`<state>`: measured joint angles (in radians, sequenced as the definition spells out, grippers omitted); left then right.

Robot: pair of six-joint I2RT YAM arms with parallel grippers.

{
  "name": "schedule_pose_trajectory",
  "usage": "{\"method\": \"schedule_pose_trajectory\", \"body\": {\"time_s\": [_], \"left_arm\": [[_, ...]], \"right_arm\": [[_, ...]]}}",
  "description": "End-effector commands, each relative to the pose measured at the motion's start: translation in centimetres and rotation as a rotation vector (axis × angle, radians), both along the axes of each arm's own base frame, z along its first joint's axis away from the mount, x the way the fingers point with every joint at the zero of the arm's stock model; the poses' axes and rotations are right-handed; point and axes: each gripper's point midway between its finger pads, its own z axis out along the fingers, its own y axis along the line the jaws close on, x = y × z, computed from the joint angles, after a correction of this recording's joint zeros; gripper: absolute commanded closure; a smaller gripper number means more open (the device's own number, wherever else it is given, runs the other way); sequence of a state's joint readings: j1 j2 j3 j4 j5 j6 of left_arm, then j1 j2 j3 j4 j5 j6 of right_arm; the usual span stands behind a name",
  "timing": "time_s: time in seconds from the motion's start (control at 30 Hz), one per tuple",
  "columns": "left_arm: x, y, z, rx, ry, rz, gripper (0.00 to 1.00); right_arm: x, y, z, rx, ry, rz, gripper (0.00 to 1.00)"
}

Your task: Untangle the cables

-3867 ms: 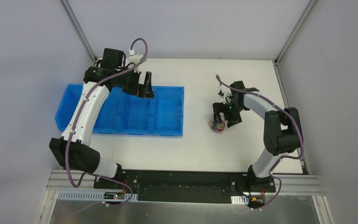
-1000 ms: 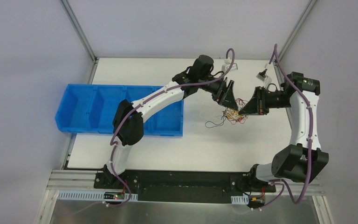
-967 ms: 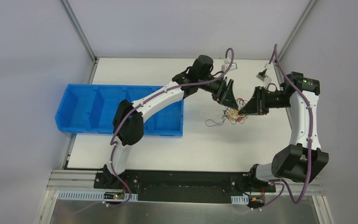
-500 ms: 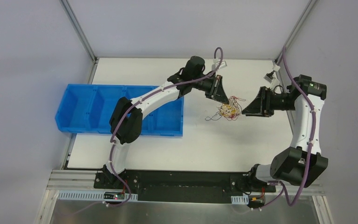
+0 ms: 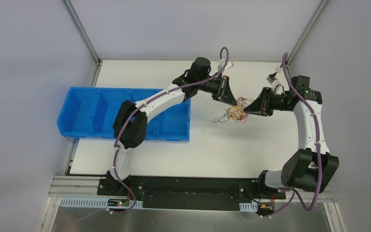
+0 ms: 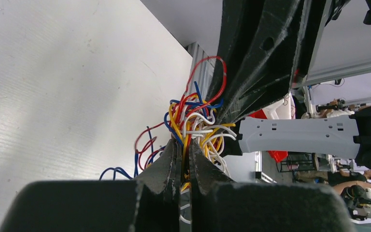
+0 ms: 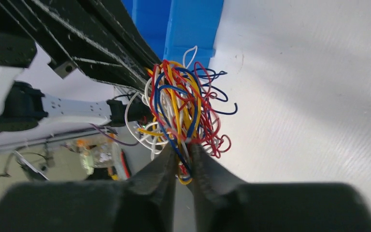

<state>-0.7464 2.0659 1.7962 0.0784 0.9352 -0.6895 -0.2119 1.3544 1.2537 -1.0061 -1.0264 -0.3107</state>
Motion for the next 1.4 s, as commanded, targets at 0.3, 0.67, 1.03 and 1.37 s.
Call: {"method": "schedule_pose_trajectory", "body": {"time_s": [0.3,0.67,1.03,1.37], "left_arm": [[3.8,8.3,6.6,0.065,-0.304,0.195,1.00],[7.6,15.3,10.2,0.120,-0.470,0.352,1.00],[13.2,21.5,12.8,0.158,-0.555,0.553,1.00],[14.6,20.2,16.7,0.076,-0.629,0.546,1.00]], "right_arm": [[-1.2,-9.1,-1.8,-0.211,0.053,-0.212,1.00],[-2.5,-17.2,-2.6,-0.478,0.061,-0.366,1.00],[-3.7,-21.8,-4.6,-0.612,0.122,-0.416,1.00],[-4.7,-20.8,-5.9,-0.592,0.169,-0.345,1.00]]}}
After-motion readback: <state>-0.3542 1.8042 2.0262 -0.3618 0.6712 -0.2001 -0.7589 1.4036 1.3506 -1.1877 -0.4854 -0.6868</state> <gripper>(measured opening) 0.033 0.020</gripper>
